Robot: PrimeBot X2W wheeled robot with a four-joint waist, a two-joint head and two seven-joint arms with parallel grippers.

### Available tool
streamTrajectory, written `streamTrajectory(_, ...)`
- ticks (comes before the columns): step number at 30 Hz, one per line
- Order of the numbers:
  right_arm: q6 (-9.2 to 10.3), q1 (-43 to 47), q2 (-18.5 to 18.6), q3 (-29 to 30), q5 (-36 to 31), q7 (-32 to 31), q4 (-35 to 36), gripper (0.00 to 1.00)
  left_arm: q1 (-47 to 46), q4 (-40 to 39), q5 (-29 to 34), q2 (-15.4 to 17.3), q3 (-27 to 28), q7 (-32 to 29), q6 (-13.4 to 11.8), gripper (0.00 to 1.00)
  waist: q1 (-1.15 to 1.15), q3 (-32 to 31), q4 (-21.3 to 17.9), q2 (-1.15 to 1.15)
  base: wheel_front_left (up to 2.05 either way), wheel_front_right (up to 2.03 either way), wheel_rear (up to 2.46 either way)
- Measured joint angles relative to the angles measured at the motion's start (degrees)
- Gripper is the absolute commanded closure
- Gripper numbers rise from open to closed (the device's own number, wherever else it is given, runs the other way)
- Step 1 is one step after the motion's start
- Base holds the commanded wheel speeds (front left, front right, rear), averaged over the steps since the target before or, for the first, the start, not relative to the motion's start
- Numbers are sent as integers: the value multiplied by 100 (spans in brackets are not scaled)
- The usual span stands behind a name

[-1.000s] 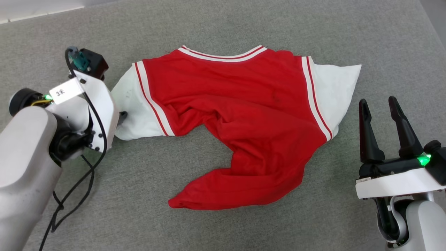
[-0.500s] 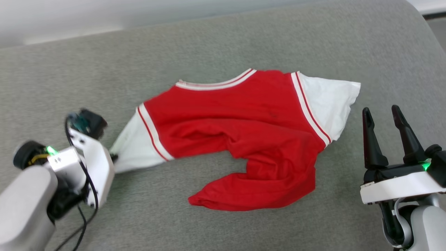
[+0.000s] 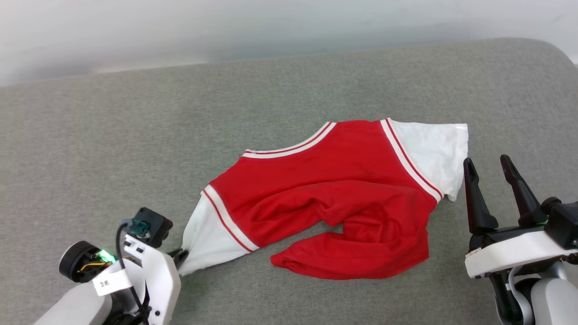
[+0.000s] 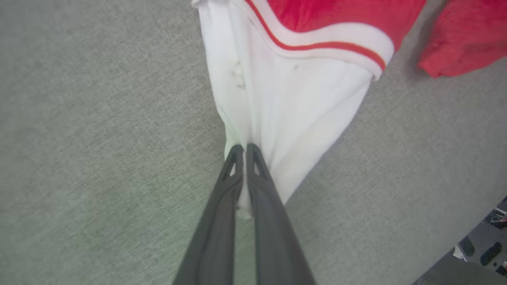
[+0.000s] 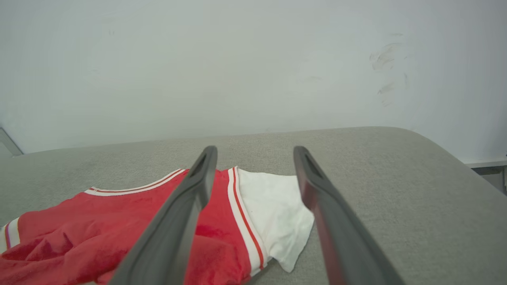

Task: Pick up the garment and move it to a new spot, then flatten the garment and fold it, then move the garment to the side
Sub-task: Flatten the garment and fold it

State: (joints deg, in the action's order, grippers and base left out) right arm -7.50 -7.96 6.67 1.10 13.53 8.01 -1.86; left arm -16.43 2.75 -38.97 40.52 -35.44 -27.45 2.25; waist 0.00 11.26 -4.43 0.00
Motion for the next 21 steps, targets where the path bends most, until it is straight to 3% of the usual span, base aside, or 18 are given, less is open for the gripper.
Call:
streamTrajectory(1,0,1,0,8,0,-8,4,0,26,0,31,-38,43,165,-55,93,0,-24,24,0,0,0,0)
streamTrajectory(2,0,7,0,20,0,-29,7,0,53,-2,66,-92,89,357,-102,6,0,-47,48,0,0,0,0)
streamTrajectory(3,0,14,0,25,-1,-49,11,0,88,-2,103,-146,123,543,-154,0,0,-68,70,0,0,0,0)
streamTrajectory(8,0,111,47,8,0,-214,68,0,188,-31,349,-375,414,1753,-396,0,0,-161,190,0,0,0,0)
streamTrajectory(12,0,129,332,-82,8,-667,170,0,268,-194,648,-535,608,2818,-594,0,0,-173,322,0,0,0,0)
streamTrajectory(16,0,81,946,-154,115,-1628,298,0,477,-389,810,-673,750,3466,-882,0,0,-95,476,0,0,0,0)
streamTrajectory(21,0,-454,1793,31,375,-3359,337,0,695,-715,797,-824,808,3730,-1082,0,0,120,657,0,0,0,0)
